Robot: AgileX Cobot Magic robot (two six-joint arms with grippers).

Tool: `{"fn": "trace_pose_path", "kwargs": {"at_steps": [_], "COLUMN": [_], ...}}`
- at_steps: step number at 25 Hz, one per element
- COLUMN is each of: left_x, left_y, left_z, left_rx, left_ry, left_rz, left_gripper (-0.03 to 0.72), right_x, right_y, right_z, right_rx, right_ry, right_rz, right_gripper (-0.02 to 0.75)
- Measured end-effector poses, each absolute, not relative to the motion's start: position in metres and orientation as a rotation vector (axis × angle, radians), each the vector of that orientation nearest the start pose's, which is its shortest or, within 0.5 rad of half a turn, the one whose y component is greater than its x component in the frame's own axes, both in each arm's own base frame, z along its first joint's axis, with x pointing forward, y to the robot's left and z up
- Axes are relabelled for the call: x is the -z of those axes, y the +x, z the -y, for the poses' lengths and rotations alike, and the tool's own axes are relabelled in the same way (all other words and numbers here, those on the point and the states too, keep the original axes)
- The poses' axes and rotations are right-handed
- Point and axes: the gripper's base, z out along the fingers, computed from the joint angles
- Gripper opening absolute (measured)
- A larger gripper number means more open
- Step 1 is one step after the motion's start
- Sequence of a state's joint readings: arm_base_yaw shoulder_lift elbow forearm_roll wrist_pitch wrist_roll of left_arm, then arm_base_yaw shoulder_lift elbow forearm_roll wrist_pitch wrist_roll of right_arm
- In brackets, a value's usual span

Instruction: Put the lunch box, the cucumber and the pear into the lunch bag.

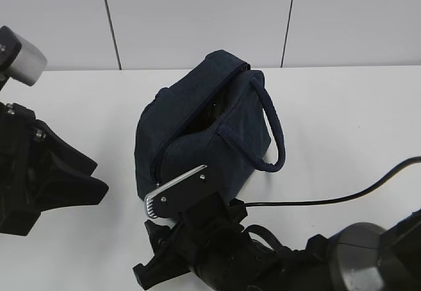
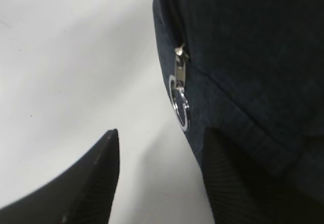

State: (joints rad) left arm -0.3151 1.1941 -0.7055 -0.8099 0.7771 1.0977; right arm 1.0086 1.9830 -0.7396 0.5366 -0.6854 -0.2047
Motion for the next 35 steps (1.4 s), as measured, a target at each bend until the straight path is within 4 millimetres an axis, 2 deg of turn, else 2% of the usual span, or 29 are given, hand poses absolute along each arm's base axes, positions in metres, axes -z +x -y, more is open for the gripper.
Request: {"fn": "trace_pose_path", "kwargs": {"at_steps": [35], "left_x": [-0.2562], "left_y": [0.189], "left_z": [0.1103], "left_rx": [0.621], "left_ry": [1.111], "left_rz": [-2.214], "left_gripper": [0.287], "right_x": [-0.1009], "right_y": [0.2095], "right_z": [-0.2729], "right_rx": [-0.388], "right_ry": [-0.57], "right_rz": [-2.031], "right_gripper": [0.41]}}
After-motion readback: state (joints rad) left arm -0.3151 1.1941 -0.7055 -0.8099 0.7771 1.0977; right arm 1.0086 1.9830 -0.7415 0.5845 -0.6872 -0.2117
